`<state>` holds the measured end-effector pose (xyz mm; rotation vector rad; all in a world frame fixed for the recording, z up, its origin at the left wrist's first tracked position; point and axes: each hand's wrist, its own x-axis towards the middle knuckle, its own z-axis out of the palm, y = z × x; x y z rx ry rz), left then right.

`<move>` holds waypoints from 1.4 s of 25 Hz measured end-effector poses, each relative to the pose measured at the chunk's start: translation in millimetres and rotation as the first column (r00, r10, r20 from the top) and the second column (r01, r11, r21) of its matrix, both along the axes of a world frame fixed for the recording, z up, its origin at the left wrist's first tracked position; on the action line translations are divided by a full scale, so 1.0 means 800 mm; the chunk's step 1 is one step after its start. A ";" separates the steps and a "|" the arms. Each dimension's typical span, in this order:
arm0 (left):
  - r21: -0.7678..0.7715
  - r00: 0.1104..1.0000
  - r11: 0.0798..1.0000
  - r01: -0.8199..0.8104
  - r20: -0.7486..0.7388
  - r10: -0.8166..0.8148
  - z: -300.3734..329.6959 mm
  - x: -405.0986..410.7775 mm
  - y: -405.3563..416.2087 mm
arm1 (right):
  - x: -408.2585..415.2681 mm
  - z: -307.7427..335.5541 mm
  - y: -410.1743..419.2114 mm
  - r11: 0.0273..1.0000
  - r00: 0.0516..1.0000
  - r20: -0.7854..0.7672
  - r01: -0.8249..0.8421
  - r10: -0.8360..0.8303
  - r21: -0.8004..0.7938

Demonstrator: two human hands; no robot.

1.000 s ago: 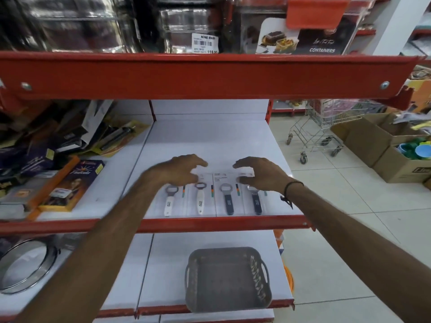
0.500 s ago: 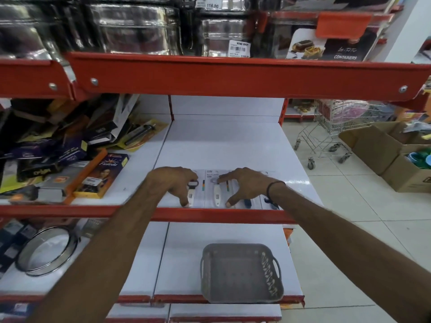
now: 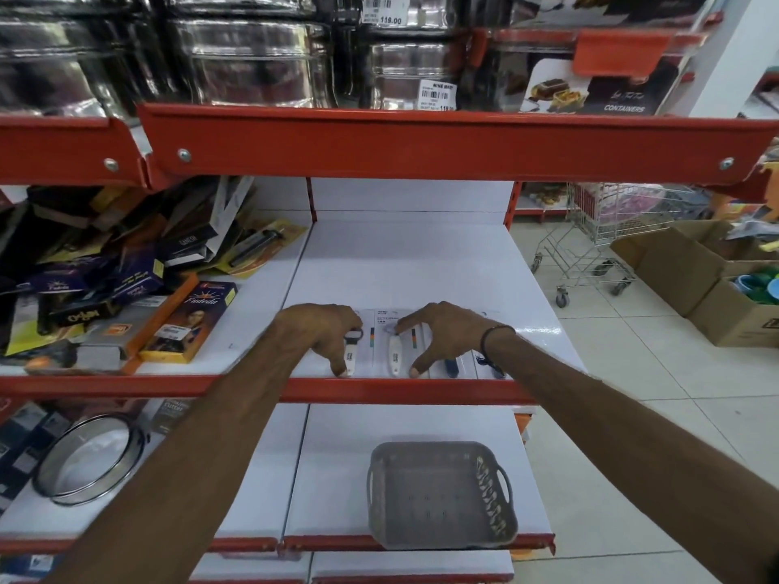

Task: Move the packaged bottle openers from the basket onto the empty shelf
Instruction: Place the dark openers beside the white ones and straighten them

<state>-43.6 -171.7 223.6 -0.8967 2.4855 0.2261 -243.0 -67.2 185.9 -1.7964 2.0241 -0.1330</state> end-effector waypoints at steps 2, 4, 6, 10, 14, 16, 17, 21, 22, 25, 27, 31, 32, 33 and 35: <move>-0.013 0.999 1.000 0.010 0.049 -0.009 0.001 -0.006 0.001 | -0.008 0.012 0.005 1.000 1.000 0.007 0.004 -0.004 0.005; -0.046 0.999 0.999 0.026 0.036 -0.024 0.003 -0.013 0.003 | -0.025 0.026 0.013 1.000 1.000 -0.025 0.011 -0.011 0.005; -0.043 0.996 0.998 0.043 -0.073 -0.046 0.002 -0.025 0.009 | -0.046 0.036 0.023 0.999 0.997 -0.082 0.013 -0.010 0.038; 0.038 0.971 0.997 0.066 -0.233 -0.056 -0.009 -0.048 0.030 | -0.058 0.030 0.040 0.992 0.993 -0.114 0.016 -0.001 0.124; 0.061 0.969 0.997 0.043 -0.247 -0.026 -0.023 -0.048 0.038 | -0.050 0.020 0.037 0.996 0.997 -0.080 0.004 0.003 0.094; 0.057 0.965 0.998 0.024 -0.262 -0.008 -0.024 -0.047 0.039 | -0.049 0.021 0.034 0.995 0.996 -0.090 -0.012 0.021 0.099; 0.056 0.964 0.998 0.021 -0.266 -0.005 -0.024 -0.047 0.040 | -0.048 0.021 0.033 0.994 0.995 -0.097 -0.018 0.028 0.105; 0.073 0.967 0.997 0.006 -0.256 0.013 -0.025 -0.048 0.039 | -0.046 0.022 0.029 0.993 0.992 -0.124 -0.023 0.038 0.116; 0.066 0.971 0.998 0.007 -0.238 0.009 -0.024 -0.049 0.039 | -0.046 0.022 0.029 0.993 0.991 -0.125 -0.022 0.037 0.116; -0.003 0.973 0.999 0.040 -0.225 -0.040 -0.020 -0.059 0.045 | -0.047 0.023 0.033 0.995 0.994 -0.100 -0.023 0.034 0.102; -0.019 0.953 0.999 0.047 -0.298 -0.051 -0.020 -0.070 0.055 | -0.056 0.029 0.039 0.997 0.997 -0.081 -0.010 0.016 0.072; -0.006 0.934 0.996 0.088 -0.346 -0.085 -0.026 -0.095 0.066 | -0.098 0.037 0.066 0.993 0.990 -0.129 0.072 -0.059 0.096; -0.008 0.940 0.996 0.090 -0.331 -0.088 -0.031 -0.098 0.065 | -0.107 0.038 0.073 0.989 0.988 -0.137 0.088 -0.071 0.121; -0.002 0.942 0.996 0.087 -0.326 -0.083 -0.037 -0.100 0.063 | -0.112 0.038 0.078 0.985 0.988 -0.140 0.091 -0.071 0.143; 0.001 0.937 0.995 0.095 -0.339 -0.089 -0.048 -0.099 0.061 | -0.113 0.034 0.082 0.985 0.990 -0.130 0.068 -0.048 0.160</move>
